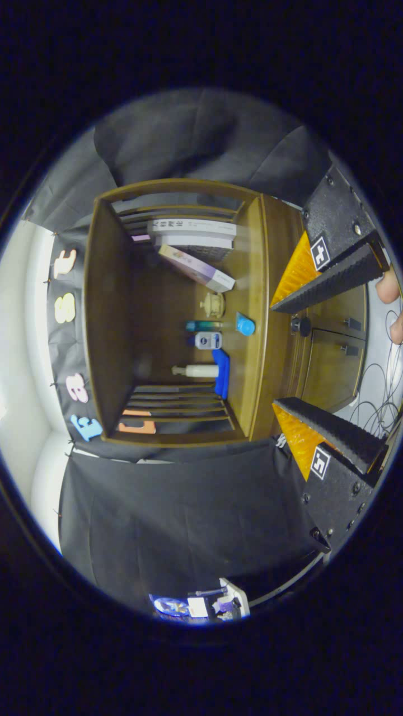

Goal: Pull open the drawer, take out the items inside it, and place them on the countertop above the cabinet.

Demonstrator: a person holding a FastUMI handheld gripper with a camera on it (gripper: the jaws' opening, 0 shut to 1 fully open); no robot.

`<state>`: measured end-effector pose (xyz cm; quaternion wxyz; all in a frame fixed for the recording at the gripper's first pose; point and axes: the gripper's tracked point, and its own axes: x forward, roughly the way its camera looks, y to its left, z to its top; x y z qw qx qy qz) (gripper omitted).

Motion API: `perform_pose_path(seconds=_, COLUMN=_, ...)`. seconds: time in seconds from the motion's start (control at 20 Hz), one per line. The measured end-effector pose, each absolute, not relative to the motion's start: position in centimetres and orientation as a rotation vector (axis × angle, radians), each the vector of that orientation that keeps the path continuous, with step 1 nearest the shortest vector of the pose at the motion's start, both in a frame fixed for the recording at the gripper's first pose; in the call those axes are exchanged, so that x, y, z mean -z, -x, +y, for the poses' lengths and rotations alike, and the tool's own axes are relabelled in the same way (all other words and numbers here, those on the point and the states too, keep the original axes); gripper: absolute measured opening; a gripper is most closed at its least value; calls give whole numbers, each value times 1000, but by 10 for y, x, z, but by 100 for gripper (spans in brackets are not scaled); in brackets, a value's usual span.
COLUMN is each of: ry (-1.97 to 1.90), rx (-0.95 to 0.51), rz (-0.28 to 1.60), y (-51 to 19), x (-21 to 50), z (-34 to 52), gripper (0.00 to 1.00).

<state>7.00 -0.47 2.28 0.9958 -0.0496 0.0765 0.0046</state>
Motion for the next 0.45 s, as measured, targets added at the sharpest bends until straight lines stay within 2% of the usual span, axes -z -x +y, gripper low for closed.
perform_pose_path(seconds=0.45, ry=62, rx=-44, rz=73, y=17, x=-48, z=8, gripper=99)
